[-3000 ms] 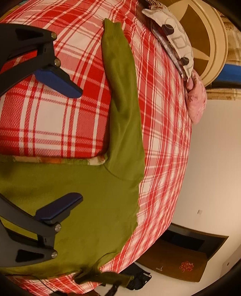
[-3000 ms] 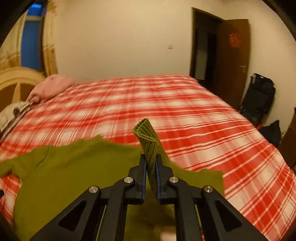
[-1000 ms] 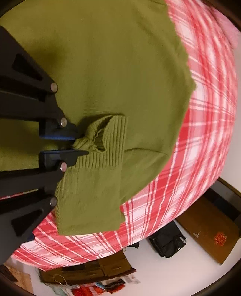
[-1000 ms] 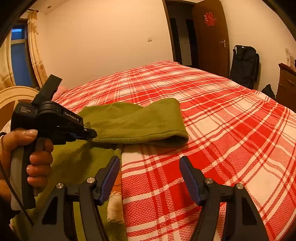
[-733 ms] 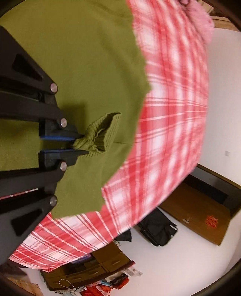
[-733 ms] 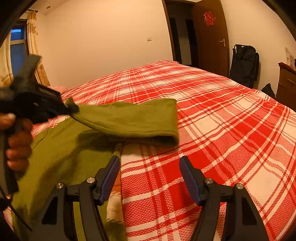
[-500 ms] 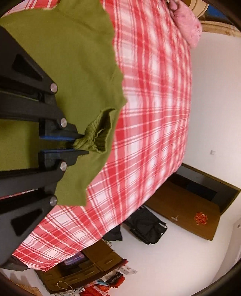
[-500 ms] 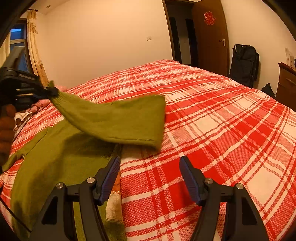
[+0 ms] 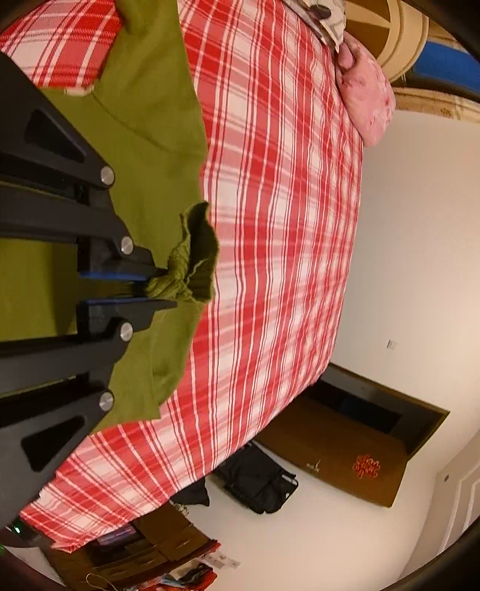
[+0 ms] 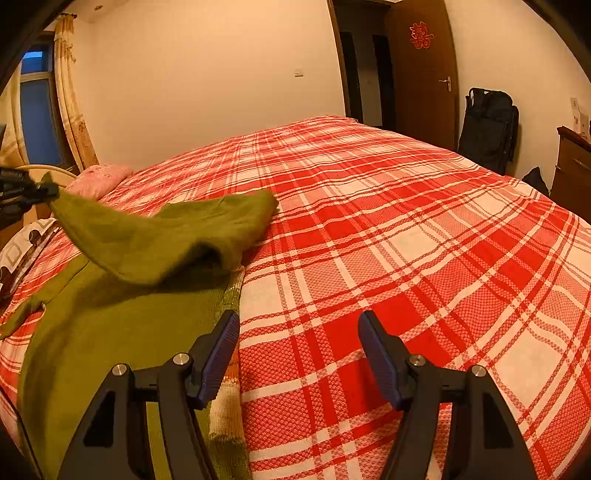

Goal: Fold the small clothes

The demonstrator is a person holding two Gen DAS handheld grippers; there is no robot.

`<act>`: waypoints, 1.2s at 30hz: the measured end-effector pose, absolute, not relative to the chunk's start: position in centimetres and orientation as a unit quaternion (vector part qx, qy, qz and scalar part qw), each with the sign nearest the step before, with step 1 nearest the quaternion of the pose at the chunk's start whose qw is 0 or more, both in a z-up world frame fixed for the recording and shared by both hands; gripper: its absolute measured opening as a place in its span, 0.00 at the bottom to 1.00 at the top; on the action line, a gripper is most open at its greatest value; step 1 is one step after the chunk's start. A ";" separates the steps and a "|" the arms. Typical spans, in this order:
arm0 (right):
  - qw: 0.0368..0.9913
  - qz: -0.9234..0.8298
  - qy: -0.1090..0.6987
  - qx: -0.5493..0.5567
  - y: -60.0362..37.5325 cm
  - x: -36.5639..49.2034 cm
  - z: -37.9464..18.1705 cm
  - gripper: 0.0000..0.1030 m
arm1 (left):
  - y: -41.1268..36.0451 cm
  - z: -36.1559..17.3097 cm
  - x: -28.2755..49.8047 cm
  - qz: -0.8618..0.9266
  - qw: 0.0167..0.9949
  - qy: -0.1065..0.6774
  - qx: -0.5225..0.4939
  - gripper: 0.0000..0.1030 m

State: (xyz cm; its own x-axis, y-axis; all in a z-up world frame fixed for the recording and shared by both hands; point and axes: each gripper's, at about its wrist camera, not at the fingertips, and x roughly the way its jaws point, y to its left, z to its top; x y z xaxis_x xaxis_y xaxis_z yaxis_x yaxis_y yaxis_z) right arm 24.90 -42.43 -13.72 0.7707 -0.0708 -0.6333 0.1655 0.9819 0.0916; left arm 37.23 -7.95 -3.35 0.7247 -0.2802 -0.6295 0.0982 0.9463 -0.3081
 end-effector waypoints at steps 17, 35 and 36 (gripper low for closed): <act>0.929 -0.024 0.368 -0.035 -37.5 29.8 -11.9 0.66 | -1.3 -11.9 36.4 -0.049 0.890 0.419 -0.174 0.07; 0.891 -0.139 0.431 -0.028 -41.4 33.2 -15.5 0.66 | -1.2 -15.9 32.4 -0.043 0.895 0.434 -0.094 0.15; 0.892 -0.144 0.428 -0.033 -41.5 33.0 -15.3 0.66 | -0.6 -15.7 32.1 -0.035 0.896 0.433 -0.087 0.15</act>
